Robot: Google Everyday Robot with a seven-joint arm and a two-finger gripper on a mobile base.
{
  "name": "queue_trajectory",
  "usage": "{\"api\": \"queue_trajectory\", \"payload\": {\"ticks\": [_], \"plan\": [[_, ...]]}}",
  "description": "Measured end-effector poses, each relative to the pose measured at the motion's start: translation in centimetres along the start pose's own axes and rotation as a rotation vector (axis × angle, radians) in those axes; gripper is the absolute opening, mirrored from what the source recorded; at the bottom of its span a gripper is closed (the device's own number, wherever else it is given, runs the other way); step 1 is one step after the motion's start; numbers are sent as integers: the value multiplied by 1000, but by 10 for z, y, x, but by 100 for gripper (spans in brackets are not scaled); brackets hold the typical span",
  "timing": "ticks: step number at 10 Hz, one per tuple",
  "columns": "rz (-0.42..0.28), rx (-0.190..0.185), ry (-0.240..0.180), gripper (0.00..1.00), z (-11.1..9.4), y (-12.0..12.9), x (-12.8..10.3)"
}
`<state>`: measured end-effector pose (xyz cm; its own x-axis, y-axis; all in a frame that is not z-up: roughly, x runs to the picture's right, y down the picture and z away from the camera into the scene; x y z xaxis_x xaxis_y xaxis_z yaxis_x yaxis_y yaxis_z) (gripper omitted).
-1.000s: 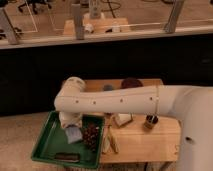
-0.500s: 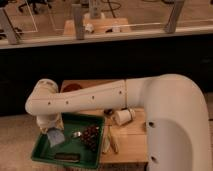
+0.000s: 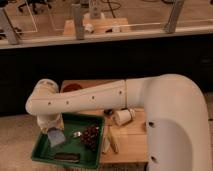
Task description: Wipe tray with sponge
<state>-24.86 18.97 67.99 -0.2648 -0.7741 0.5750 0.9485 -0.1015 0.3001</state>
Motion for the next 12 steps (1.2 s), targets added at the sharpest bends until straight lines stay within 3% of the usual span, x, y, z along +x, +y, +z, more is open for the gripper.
{"api": "queue_trajectory", "payload": {"ticks": [2,4,8,12], "plan": [[30,-15,-9,0,17,10,-2],[42,-1,0,0,40,22,-2],[2,20,47,0,51,28,25],[-43,33,0,0,84,18,50]]}}
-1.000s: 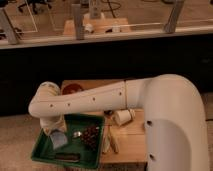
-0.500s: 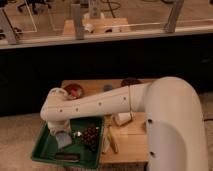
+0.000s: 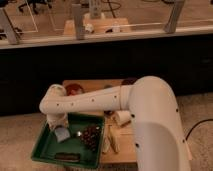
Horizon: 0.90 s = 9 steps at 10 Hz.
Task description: Wipe tray with sponge
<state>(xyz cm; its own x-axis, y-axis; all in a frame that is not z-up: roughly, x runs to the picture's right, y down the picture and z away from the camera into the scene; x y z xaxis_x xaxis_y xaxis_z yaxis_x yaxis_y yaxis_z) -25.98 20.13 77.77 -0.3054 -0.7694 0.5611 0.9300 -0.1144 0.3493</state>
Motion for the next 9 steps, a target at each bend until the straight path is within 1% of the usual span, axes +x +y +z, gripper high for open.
{"api": "queue_trajectory", "payload": {"ticks": [2,4,7,8,9], "plan": [[-7,19,-13,0,11,-5,4],[-27,28,-18,0,17,-15,6],[-88,19,-49,0,33,-42,1],[-101,15,-57,0,35,-46,-3],[-103,9,-66,0,36,-45,-10]]}}
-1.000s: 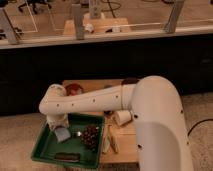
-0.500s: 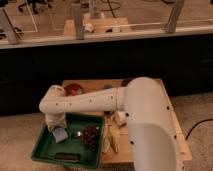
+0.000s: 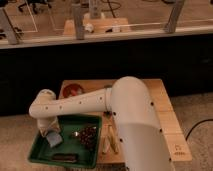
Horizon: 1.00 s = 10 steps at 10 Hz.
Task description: Wipe tray with sponge
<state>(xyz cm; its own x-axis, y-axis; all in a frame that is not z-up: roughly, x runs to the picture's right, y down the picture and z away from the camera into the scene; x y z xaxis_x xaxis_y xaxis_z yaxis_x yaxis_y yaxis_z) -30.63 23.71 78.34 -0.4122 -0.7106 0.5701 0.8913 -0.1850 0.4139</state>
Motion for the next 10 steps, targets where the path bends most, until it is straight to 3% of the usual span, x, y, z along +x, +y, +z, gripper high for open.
{"api": "queue_trajectory", "payload": {"ticks": [5,7,10], "plan": [[88,-18,-14,0,-9,27,-39],[143,-25,-4,0,-12,50,-47],[197,-42,40,0,-22,77,-29]]}}
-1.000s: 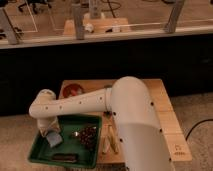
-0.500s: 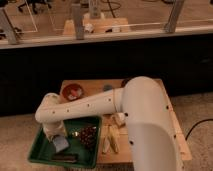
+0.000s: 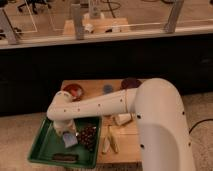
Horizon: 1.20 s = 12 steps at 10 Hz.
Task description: Wipe tray with sponge
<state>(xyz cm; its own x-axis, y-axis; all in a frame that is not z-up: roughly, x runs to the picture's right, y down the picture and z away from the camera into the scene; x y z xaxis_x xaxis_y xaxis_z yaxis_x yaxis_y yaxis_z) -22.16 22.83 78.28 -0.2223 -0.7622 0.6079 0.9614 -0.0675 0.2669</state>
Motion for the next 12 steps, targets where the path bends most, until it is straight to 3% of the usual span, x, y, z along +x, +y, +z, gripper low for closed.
{"api": "queue_trajectory", "payload": {"ticks": [3,8,10,12], "plan": [[-8,3,24,0,-3,0,29],[-103,17,19,0,4,-54,60],[-152,12,0,0,7,-78,56],[-169,2,-18,0,10,-85,44]]}}
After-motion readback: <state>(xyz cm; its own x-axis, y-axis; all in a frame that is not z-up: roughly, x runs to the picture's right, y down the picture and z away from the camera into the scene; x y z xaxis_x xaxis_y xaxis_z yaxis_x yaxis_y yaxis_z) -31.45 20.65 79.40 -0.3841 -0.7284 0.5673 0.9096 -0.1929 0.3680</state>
